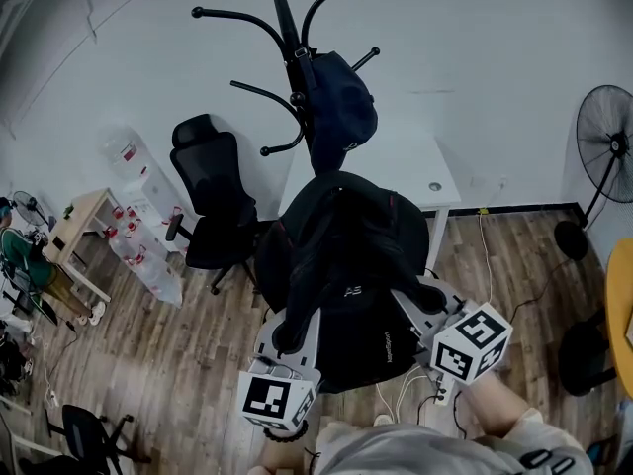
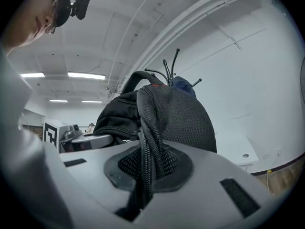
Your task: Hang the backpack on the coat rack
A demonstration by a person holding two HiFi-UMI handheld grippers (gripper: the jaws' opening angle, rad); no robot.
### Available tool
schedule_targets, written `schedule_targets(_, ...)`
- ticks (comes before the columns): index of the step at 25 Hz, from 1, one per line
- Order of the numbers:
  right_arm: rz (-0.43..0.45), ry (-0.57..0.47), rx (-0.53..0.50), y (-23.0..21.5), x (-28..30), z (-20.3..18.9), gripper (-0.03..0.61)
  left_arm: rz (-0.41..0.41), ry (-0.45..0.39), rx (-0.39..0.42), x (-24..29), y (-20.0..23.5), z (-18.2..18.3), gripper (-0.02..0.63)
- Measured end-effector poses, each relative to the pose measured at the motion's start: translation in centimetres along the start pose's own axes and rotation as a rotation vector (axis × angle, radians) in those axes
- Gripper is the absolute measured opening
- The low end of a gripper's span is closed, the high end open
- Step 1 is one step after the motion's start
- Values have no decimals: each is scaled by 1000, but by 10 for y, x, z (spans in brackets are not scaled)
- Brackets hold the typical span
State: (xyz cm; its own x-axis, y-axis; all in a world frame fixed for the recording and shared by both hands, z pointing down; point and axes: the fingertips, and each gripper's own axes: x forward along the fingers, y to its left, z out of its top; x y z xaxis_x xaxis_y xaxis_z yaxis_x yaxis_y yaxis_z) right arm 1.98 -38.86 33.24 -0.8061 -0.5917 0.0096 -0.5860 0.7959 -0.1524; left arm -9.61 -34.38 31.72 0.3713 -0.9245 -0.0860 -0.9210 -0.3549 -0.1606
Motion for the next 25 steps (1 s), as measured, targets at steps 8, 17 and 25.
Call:
schedule_targets(8, -6, -32, 7, -7, 34, 34, 34, 1, -37, 6, 24, 38, 28, 20)
schedule_targets(17, -40, -79, -16, -5, 69, 71, 34, -30, -85, 17, 45, 81, 57, 20)
schedule_targets(25, -96, -106, -6, -19, 91, 93, 34, -68, -86, 4, 71, 103, 72, 20)
